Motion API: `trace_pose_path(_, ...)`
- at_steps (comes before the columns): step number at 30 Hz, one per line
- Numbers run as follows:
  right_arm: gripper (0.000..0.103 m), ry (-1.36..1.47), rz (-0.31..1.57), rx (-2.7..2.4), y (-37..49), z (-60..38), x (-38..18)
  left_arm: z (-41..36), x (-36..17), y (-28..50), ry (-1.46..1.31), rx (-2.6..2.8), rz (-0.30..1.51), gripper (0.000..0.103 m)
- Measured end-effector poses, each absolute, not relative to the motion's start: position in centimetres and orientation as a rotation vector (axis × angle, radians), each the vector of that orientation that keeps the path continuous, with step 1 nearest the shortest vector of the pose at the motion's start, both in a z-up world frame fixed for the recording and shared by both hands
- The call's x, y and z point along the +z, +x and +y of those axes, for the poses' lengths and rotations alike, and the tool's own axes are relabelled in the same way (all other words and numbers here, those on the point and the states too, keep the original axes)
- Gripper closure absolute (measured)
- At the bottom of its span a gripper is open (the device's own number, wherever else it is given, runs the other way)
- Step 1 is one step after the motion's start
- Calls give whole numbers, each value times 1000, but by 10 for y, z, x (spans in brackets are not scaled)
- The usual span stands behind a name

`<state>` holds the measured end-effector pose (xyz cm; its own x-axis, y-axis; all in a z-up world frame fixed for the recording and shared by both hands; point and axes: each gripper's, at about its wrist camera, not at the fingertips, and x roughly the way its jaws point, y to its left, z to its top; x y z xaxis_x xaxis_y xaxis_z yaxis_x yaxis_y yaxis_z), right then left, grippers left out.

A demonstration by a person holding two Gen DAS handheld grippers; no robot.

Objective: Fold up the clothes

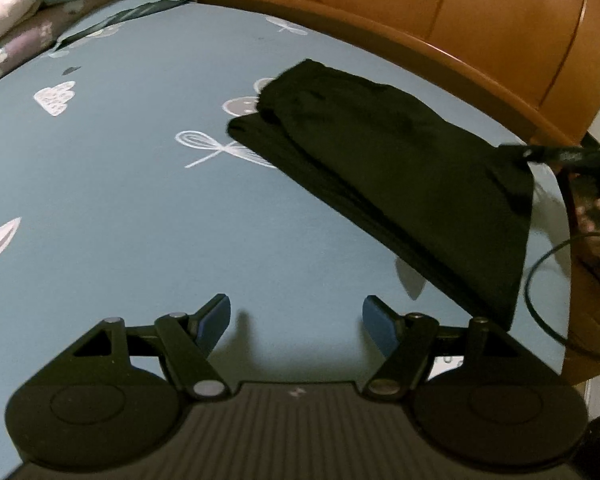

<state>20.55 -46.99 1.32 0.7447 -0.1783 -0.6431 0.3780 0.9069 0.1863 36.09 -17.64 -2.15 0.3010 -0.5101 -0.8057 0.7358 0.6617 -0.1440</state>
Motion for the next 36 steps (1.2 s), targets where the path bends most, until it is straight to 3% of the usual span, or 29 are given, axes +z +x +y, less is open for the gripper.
trace_pose_path(12, 0, 86, 826, -68, 284, -412, -14, -155, -17, 360, 234, -747, 949, 29)
trace_pose_path(19, 0, 82, 812, -38, 244, -399, 12, -140, -15, 355, 236, -720, 948, 29)
trace_pose_path(26, 0, 34, 933, -79, 214, -378, -20, -138, -26, 347, 233, -748, 957, 29)
trace_pose_path(36, 0, 41, 794, -126, 244, -381, 14, -140, -23, 339, 249, -793, 936, 29)
